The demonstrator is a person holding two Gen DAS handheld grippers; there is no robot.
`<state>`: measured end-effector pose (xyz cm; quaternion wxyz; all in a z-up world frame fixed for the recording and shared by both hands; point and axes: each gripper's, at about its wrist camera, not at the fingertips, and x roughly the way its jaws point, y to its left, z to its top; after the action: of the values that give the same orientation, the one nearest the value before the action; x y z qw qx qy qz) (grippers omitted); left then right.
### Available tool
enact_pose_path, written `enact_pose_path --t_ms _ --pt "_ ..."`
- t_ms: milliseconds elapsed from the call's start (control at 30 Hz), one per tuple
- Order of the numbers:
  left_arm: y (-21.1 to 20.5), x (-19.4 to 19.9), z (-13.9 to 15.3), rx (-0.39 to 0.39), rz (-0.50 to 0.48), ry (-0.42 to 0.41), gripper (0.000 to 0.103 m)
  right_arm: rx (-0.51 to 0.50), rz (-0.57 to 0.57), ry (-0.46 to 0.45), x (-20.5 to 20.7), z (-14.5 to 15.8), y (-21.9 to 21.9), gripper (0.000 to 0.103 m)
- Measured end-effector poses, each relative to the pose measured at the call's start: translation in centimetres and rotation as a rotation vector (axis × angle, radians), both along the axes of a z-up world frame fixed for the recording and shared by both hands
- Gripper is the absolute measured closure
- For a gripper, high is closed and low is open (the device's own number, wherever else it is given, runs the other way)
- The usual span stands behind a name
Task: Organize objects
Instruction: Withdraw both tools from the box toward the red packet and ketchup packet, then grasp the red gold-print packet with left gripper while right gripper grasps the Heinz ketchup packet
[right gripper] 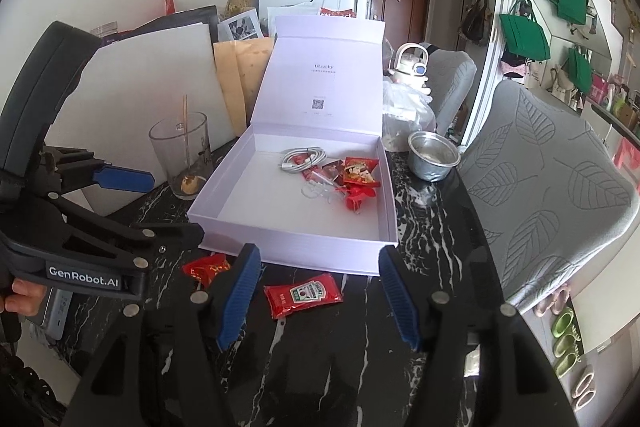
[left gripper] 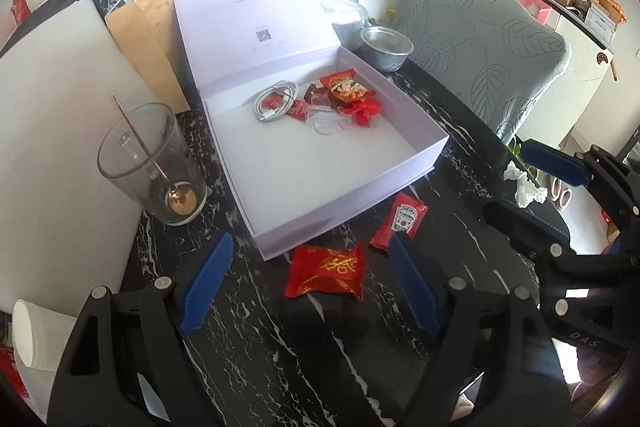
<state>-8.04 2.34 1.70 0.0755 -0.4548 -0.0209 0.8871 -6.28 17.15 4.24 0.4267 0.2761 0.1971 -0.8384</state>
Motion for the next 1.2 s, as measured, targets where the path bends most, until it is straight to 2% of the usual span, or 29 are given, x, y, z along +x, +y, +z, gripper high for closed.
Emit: enact_pose_path --t_ms 300,567,833,1000,1200 --pt "0.7 -0.6 -2.9 0.006 -0.013 -0.055 0.023 0.024 0.02 -0.057 -1.2 -3.4 -0.3 0.039" --pt "0.9 -1.4 -5.3 0.037 -0.016 -0.103 0.023 0.078 0.062 -0.084 -2.0 -6.1 -1.2 0.033" --pt "0.8 -1.9 -6.8 0.06 -0.006 -0.132 0.023 0.135 0.117 -0.117 -3.1 -8.5 -2.4 0.027" --pt "0.9 -2.7 -7.4 0.039 -0.01 -0.139 0.023 0.167 0.146 -0.11 -3.7 -9.6 -3.2 0.024" --pt "-0.1 -3.5 -8.8 0.095 -0.009 -0.199 0.023 0.191 0.193 -0.121 -4.6 -10.5 -4.4 0.021"
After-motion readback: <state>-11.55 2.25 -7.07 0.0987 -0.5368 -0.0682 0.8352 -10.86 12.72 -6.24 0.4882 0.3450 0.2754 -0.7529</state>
